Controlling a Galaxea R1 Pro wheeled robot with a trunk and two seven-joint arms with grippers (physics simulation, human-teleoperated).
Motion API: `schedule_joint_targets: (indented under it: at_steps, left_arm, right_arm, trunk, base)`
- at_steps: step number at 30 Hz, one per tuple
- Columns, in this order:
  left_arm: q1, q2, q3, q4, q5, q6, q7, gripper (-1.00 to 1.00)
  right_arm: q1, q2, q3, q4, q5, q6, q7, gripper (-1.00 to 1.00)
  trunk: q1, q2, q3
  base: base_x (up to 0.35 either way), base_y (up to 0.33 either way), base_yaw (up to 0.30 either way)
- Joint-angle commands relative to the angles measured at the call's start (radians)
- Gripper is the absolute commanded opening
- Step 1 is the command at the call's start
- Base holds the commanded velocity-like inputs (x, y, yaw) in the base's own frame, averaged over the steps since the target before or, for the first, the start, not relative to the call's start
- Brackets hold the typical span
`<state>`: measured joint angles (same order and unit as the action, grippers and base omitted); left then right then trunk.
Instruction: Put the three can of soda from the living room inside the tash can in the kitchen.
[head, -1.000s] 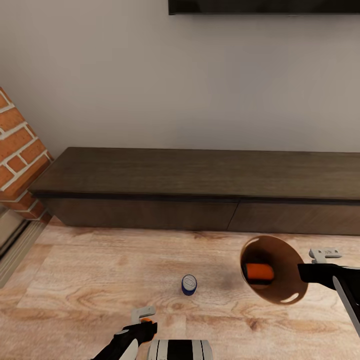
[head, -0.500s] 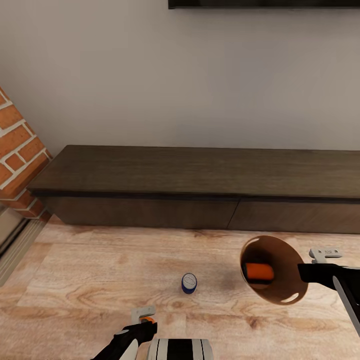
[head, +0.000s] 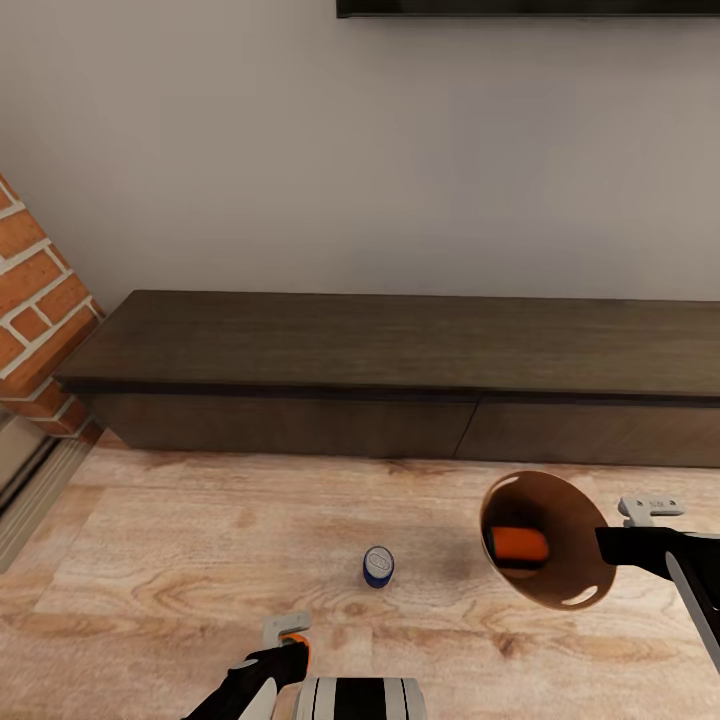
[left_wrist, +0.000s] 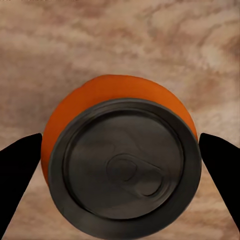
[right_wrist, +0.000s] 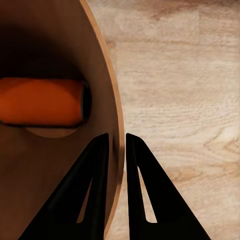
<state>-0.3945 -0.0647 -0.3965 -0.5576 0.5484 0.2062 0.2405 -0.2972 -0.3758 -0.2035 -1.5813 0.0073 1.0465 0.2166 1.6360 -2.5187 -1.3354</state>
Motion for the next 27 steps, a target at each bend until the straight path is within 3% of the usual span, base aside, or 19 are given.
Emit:
schedule_joint_targets:
  at_steps: [1, 27]
  left_arm:
    - [0.000, 0.000, 0.001, 0.001, 0.000, 0.000, 0.001, -1.00]
    - [0.002, -0.013, 0.001, -0.002, 0.002, -0.001, 0.003, -1.00]
  right_arm:
    - [0.000, 0.000, 0.000, 0.000, -0.010, 0.001, 0.004, -1.00]
    - [0.000, 0.002, 0.011, 0.000, -0.010, 0.001, 0.004, -1.00]
  trunk:
    - [0.000, 0.000, 0.000]
    - [0.000, 0.000, 0.000]
  base:
    - [0.000, 0.000, 0.000]
    - [0.000, 0.000, 0.000]
